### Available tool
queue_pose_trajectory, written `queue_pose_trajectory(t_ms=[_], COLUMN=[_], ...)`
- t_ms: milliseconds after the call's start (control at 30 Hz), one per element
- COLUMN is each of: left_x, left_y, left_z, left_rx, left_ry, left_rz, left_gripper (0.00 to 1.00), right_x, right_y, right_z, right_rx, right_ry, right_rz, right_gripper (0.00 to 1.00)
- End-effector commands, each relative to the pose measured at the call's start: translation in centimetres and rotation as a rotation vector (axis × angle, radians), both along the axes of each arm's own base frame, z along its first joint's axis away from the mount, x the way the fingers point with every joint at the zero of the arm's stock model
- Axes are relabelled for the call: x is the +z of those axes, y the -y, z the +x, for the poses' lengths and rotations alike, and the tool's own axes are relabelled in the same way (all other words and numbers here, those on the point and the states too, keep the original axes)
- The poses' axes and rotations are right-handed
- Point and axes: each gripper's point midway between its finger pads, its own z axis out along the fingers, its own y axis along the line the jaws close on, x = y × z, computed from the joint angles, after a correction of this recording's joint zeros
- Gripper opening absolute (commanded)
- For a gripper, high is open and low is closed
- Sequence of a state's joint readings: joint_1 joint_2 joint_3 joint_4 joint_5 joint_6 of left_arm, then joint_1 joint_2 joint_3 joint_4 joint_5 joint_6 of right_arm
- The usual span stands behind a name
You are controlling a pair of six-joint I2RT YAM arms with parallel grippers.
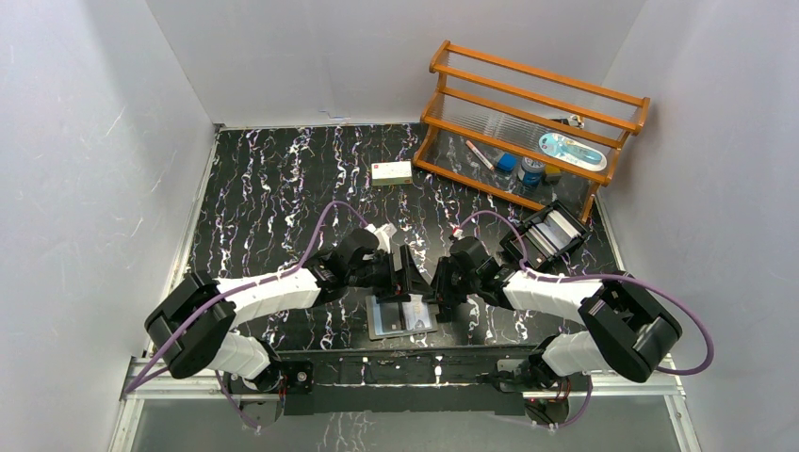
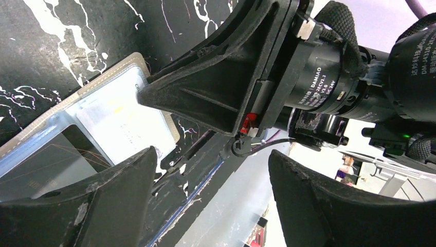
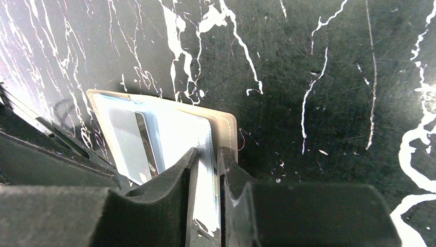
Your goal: Put the credit cards into the card holder
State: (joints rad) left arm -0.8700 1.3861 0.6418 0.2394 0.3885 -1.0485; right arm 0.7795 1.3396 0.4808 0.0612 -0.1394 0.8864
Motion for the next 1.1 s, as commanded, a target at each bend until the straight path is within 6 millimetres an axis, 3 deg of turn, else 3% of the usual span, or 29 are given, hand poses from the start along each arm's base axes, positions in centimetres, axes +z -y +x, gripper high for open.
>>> queue_pose_trajectory(t_ms=[0,100,233,400,600,800,1067], left_x=[0.9,-0.2,-1.4,-3.3,-3.6,-4.1,-4.4], left_y=[0.5,-0.7,-4.4,-7.7,-6.8,-6.5,-5.8], left_z=[0.0,0.2,0.1,-0.7,-0.9,-0.5,-0.2], left_rx=[-0.021,0.001,0.057,0.138,0.118,0.115,0.106], left_ry=[0.018,0.021,0.028,0.001,0.003,0.004,0.009], left_rz=[-0.028,0.065,0.265,0.365,0.308,0.323,0.306], left_gripper=[0.78,0.8,0.81,0.83,0.84,0.84,0.84], right_x=[-0.9,-0.7,-0.4,-0.5,0.0,2.6,4.8], right_y=[0.7,1.0,1.2,1.1,1.5,1.9,0.6], right_z=[-0.2,0.0,0.0,-0.1,0.3,1.2,1.4], right_rx=[0.012,0.0,0.016,0.019,0.008,-0.017,-0.005], right_ry=[-0.008,0.001,0.026,0.018,0.03,0.079,0.11], right_rz=[-0.067,-0.079,-0.088,-0.088,-0.12,-0.135,-0.072], right_gripper=[0.3,0.3,0.3,0.3,0.3,0.34,0.34])
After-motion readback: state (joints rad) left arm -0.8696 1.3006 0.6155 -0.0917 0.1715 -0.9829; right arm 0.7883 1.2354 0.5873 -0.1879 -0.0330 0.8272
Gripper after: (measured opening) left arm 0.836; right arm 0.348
